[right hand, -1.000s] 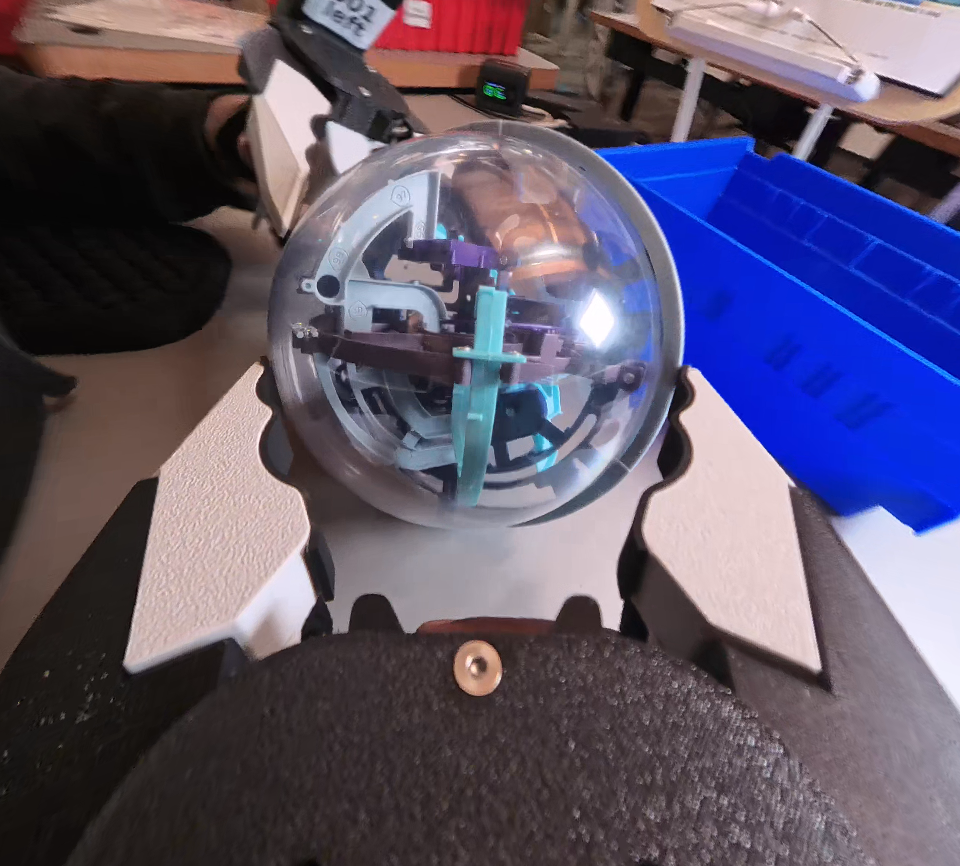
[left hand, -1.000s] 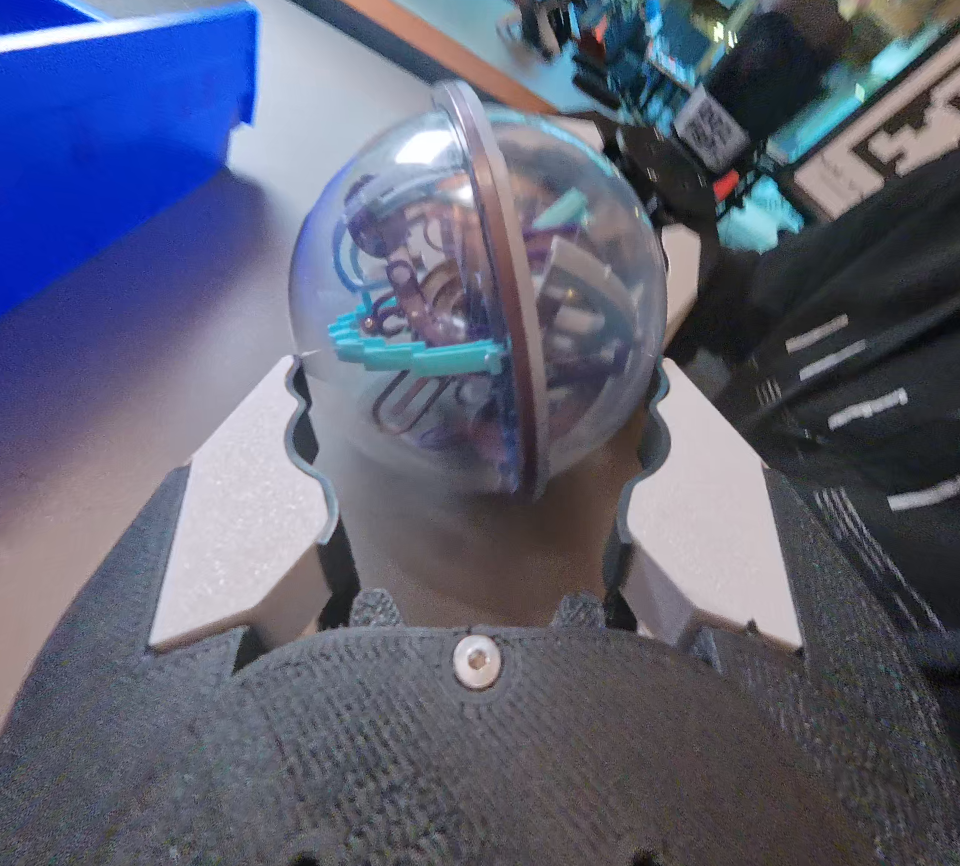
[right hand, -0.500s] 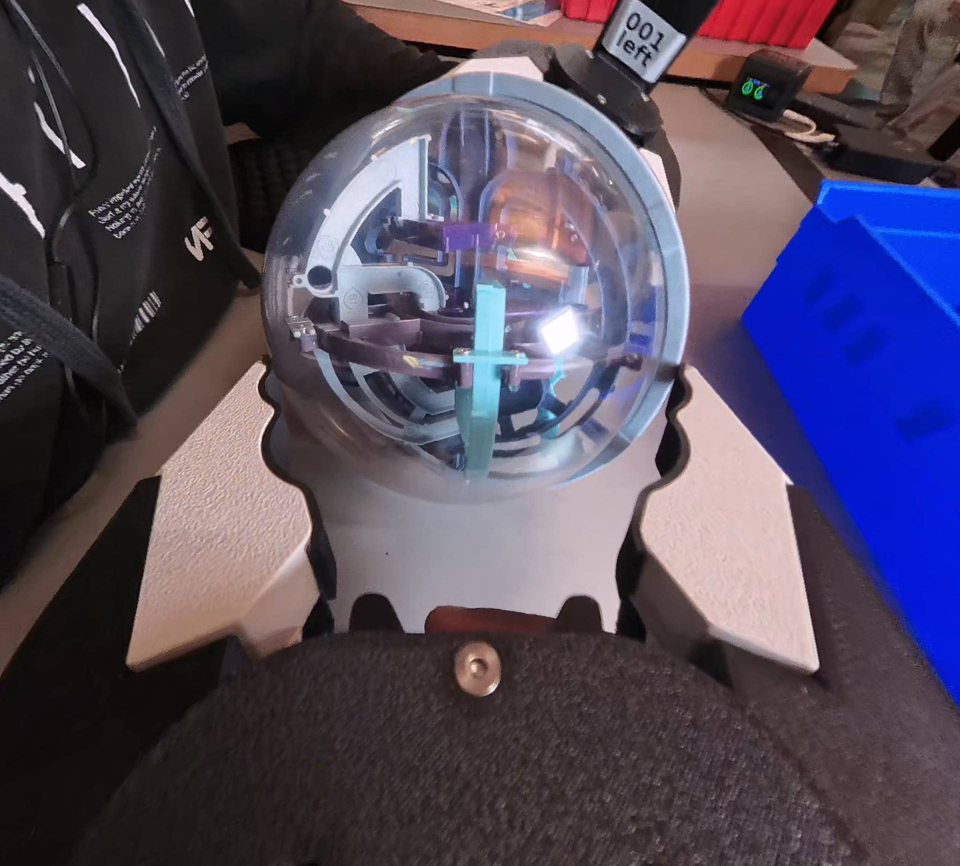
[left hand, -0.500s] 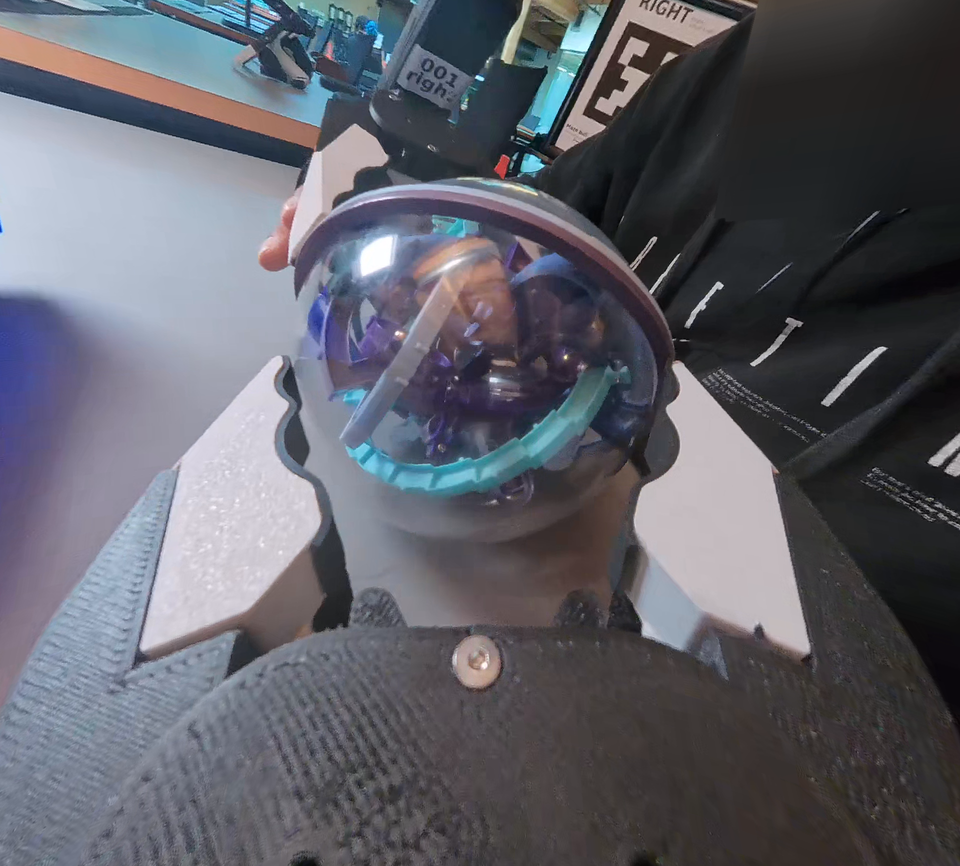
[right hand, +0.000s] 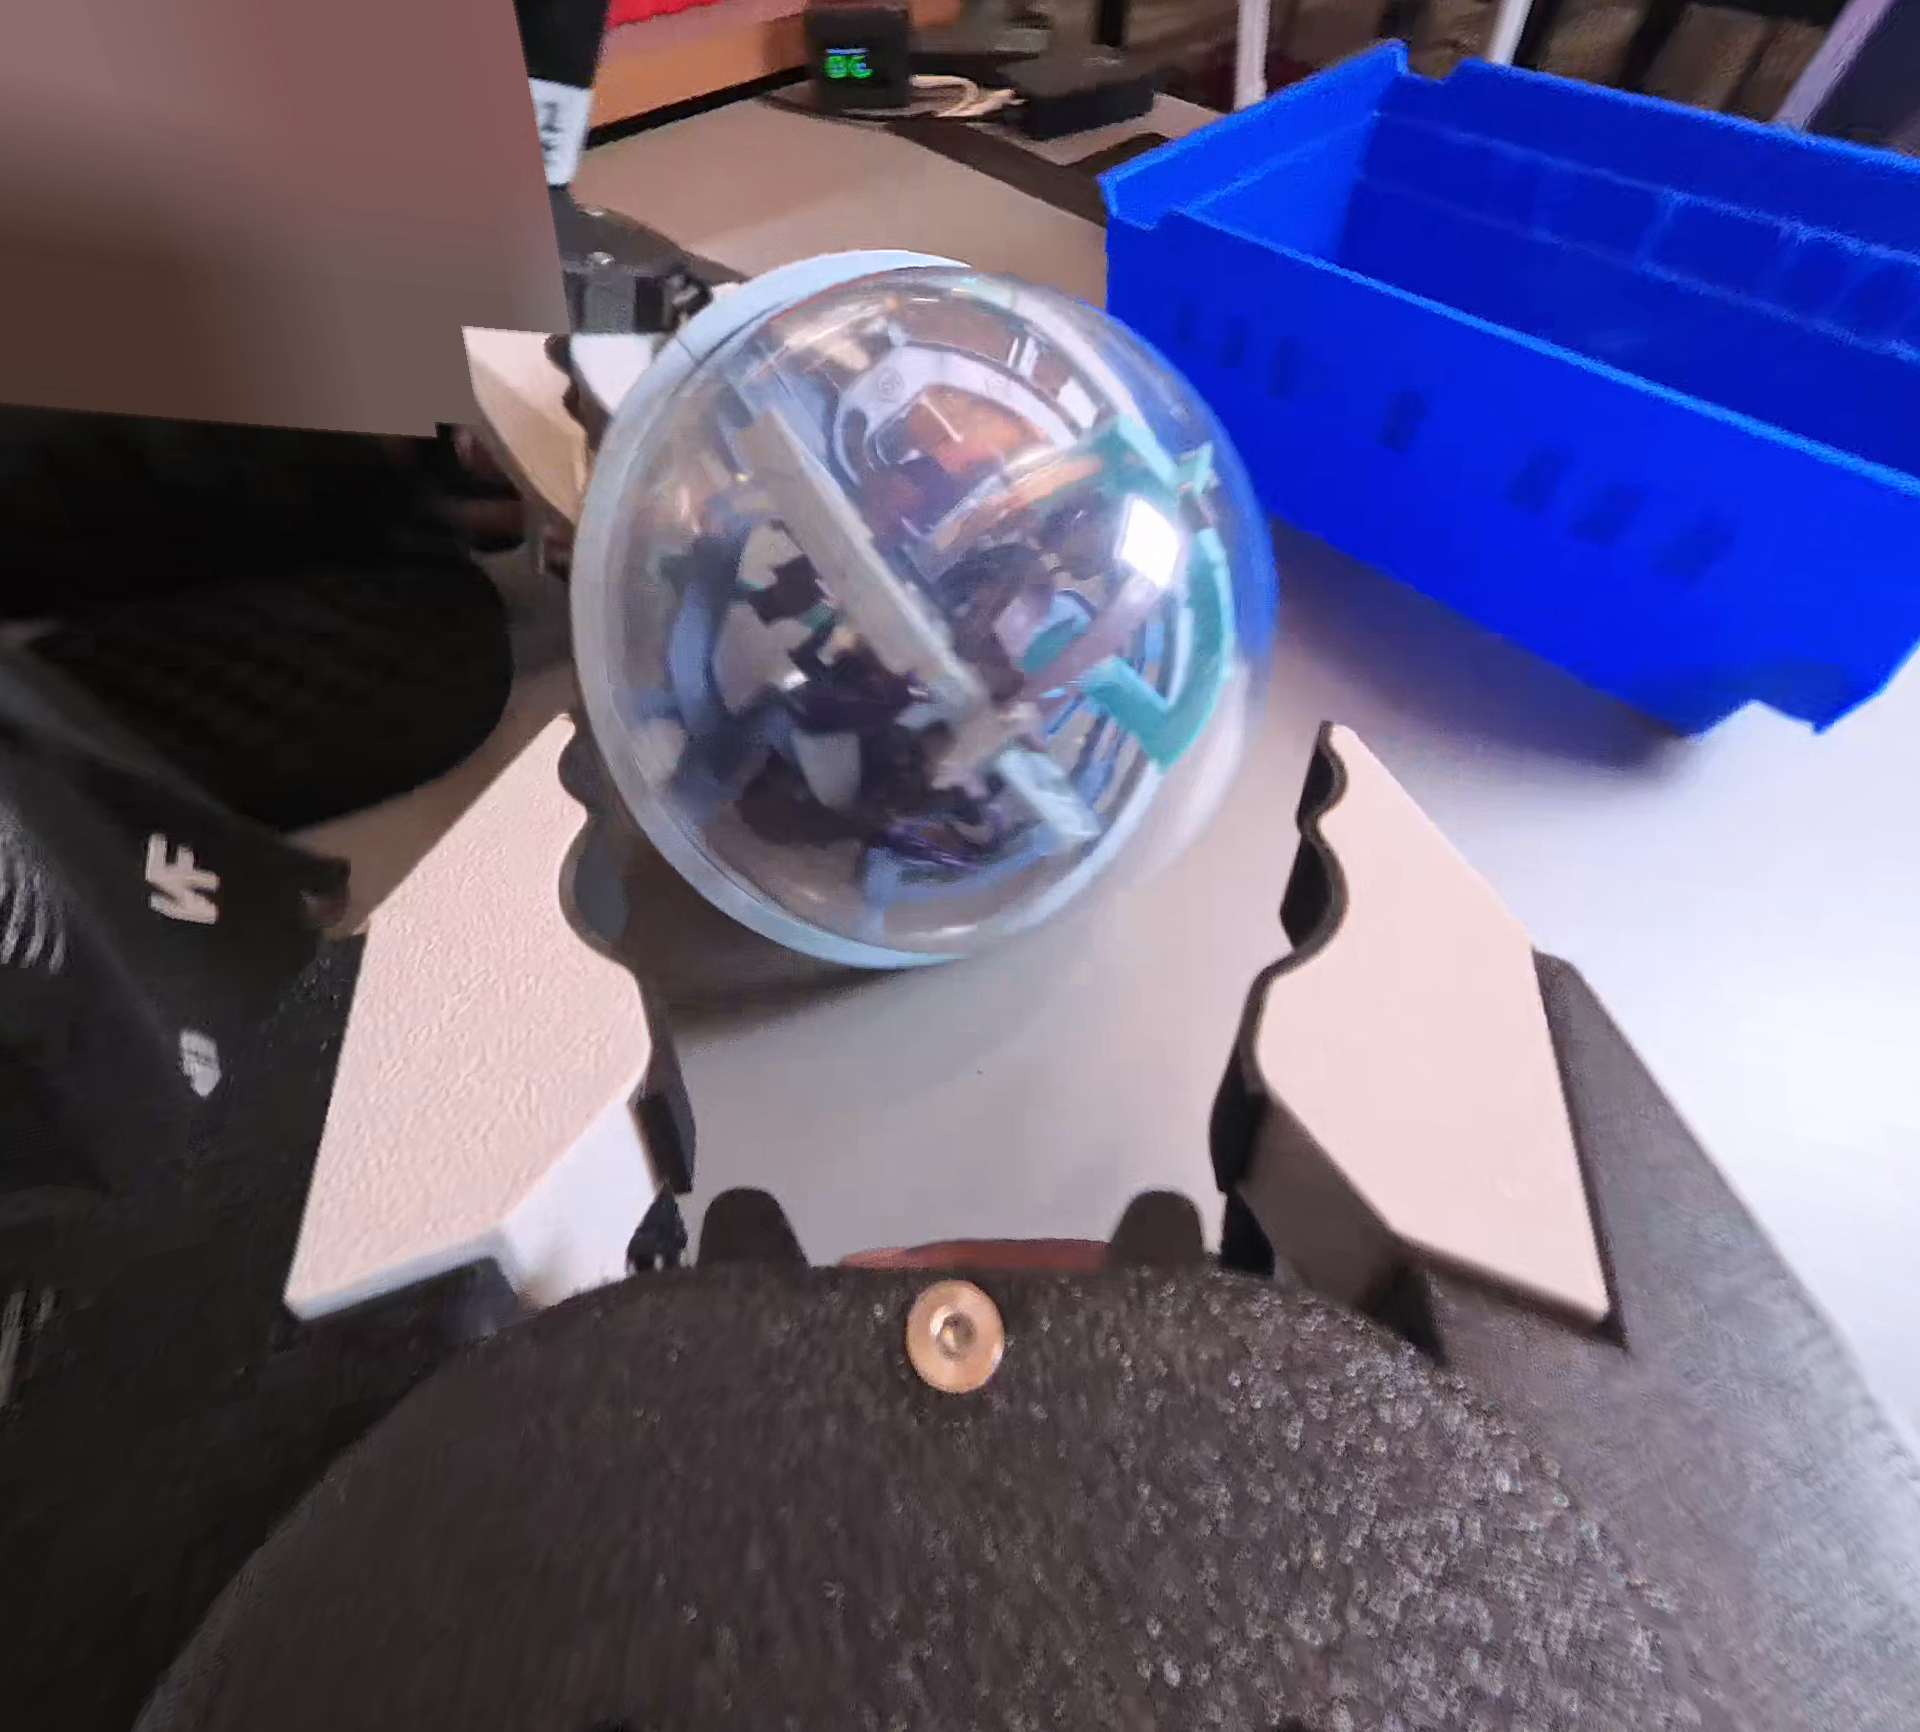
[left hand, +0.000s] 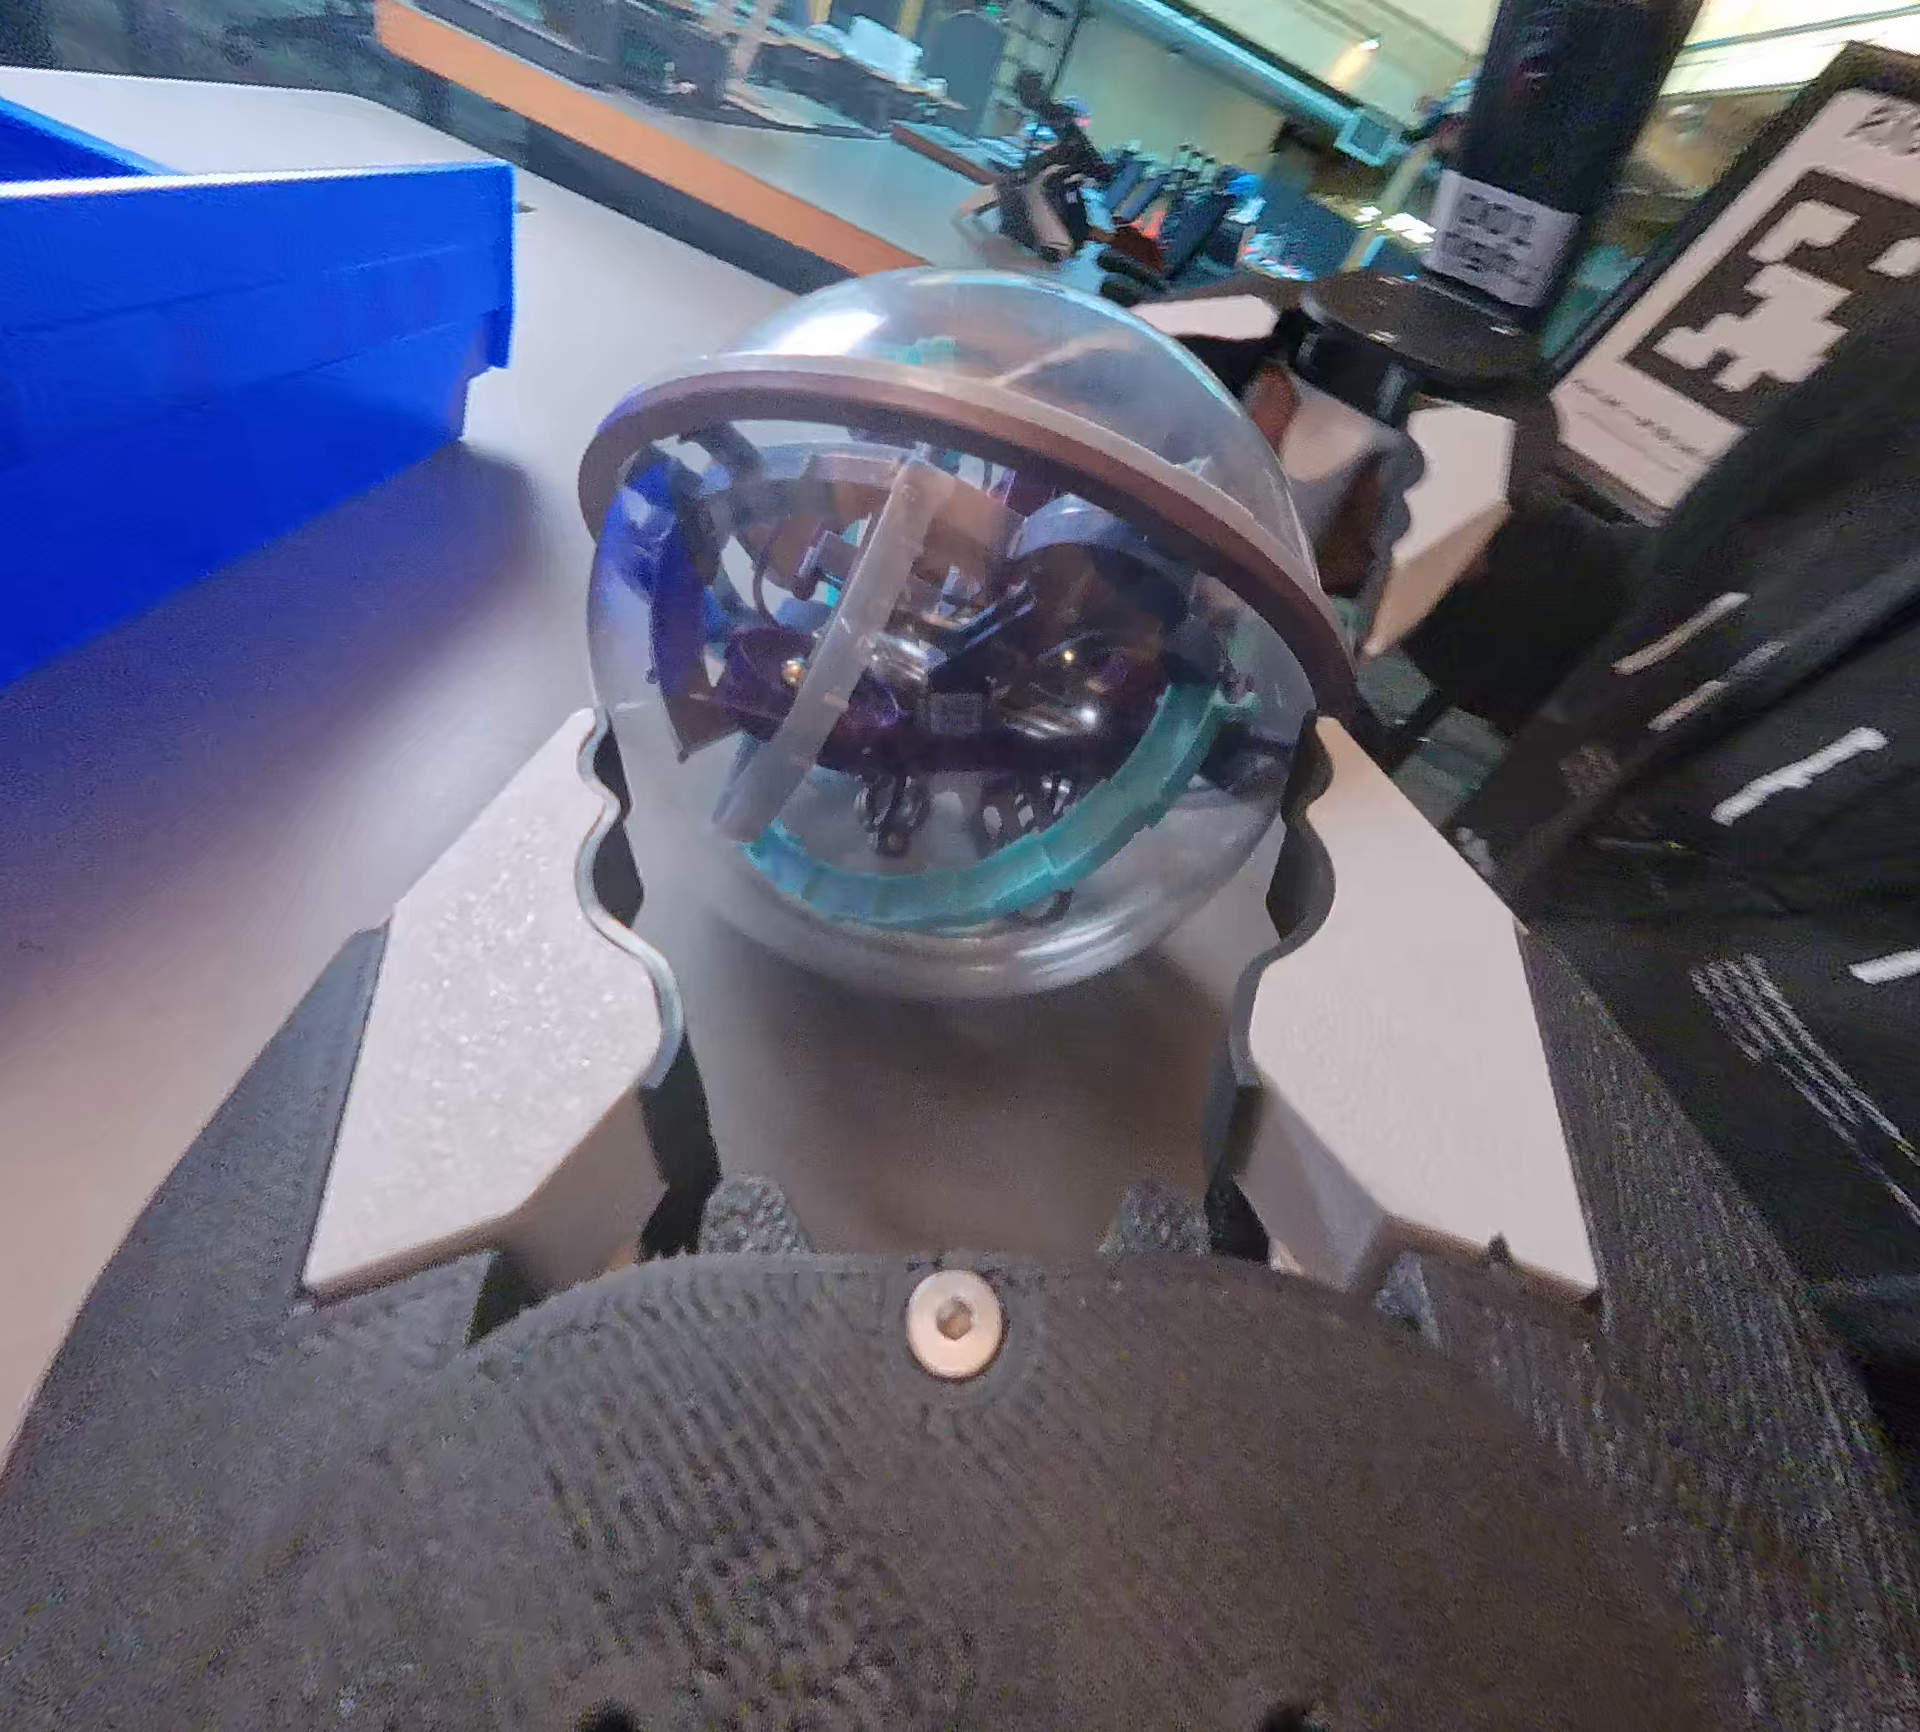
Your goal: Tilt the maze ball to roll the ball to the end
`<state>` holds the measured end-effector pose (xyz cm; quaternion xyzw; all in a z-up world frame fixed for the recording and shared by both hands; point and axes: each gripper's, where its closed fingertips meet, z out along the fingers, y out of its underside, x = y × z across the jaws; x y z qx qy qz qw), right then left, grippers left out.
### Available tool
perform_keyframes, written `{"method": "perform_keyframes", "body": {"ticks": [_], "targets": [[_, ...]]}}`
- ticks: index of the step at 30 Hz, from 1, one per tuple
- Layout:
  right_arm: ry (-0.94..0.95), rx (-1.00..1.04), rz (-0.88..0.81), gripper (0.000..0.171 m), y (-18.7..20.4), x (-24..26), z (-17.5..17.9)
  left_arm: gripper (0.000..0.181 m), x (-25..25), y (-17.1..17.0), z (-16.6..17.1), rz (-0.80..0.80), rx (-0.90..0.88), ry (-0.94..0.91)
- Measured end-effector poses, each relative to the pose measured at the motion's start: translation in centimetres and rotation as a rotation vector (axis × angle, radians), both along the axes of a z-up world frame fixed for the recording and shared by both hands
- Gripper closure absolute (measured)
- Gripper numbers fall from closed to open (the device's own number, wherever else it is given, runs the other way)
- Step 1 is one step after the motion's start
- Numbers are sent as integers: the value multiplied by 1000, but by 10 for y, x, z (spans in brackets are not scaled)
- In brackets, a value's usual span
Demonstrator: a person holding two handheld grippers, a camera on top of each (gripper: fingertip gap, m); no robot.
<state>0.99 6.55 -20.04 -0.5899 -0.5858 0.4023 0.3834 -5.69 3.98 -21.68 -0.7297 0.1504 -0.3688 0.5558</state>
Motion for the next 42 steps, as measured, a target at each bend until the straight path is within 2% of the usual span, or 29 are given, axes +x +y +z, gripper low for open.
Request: {"method": "perform_keyframes", "body": {"ticks": [4,8,10,14,18,21,26,32,42], "targets": [[-27,49,-89,30,-4,-9,-18,63,13,0,2,73,31,115],[39,67,17,30,6,-9,-22,67,20,-12,0,20,71,229],[65,52,113,30,9,-5,-23,71,16,-17,8,-52,102,183],[67,-48,223,33,13,-7,-22,51,-5,4,-3,-96,73,189],[8,-71,256,35,15,-15,-18,40,10,17,-7,-228,59,76],[1,-45,262,35,14,-20,-10,41,16,20,-24,-269,-4,92],[-18,-98,249,34,13,-23,-7,40,18,16,-30,-302,-85,60],[64,-209,315,31,16,-22,-12,44,15,17,-21,-226,-66,88],[106,-147,484,27,11,-22,-24,45,14,12,-15,-81,46,246]]}}
